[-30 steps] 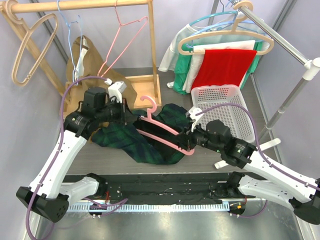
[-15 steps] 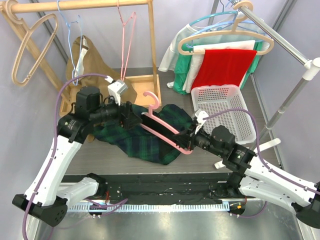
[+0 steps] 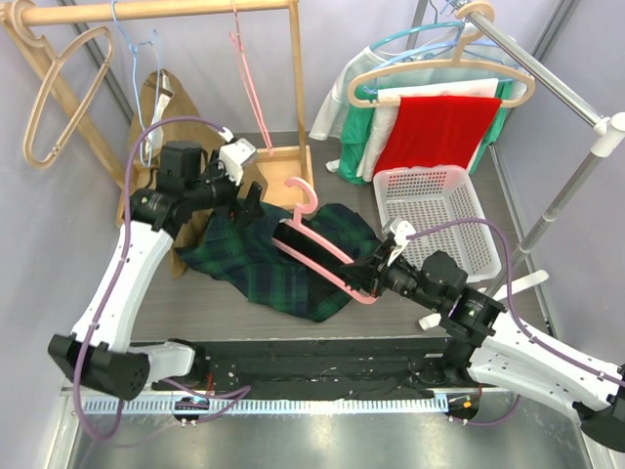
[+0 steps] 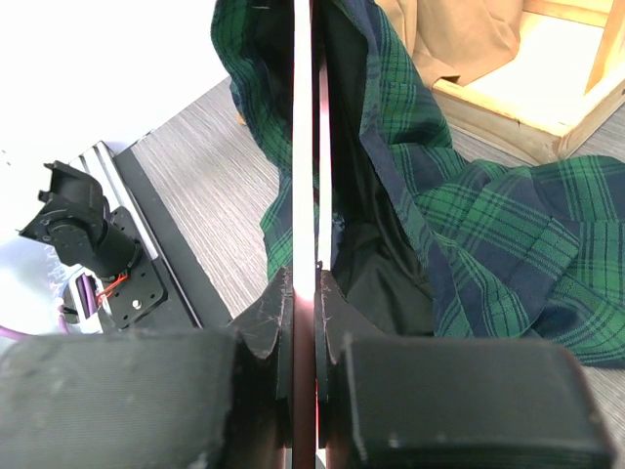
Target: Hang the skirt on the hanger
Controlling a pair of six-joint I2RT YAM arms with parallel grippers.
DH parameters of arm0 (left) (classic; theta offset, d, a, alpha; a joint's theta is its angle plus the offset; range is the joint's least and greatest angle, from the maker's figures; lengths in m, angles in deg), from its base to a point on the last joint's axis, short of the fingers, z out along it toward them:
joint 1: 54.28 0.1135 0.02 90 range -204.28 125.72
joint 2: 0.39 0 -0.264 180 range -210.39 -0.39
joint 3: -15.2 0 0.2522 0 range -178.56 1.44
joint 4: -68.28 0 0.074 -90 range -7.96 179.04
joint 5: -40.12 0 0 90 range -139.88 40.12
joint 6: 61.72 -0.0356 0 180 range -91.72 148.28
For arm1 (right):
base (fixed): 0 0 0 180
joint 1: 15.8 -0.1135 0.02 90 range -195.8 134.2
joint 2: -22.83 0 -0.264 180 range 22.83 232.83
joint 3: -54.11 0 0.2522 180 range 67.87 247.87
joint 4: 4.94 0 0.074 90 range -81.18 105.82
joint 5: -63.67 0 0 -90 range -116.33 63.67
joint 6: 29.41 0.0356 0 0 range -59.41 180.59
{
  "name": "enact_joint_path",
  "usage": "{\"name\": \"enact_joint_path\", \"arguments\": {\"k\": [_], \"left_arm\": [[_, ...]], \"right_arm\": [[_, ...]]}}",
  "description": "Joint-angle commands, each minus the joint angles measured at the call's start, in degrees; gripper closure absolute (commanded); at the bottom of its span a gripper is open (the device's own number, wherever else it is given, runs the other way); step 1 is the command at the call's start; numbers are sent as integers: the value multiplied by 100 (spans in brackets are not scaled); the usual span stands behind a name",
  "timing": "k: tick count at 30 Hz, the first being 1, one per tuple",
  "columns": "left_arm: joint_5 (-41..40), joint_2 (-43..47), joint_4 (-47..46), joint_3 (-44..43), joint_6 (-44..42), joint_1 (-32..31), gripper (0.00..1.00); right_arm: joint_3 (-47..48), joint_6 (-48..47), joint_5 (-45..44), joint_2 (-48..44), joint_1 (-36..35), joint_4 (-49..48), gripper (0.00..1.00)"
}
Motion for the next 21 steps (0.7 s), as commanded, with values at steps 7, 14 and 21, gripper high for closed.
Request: {"name": "enact_joint_path", "arguments": {"k": [7, 14, 21], "left_arm": [[1705, -352, -512, 189, -431, 548, 15], [3163, -606, 962, -276, -1351, 539, 15], [3788, -932, 2010, -522, -2056, 539, 28]], "right_arm": [[275, 43, 132, -398, 5, -733, 99], [591, -37, 537, -415, 13, -267, 99], [1083, -46, 871, -468, 13, 173, 99]]}}
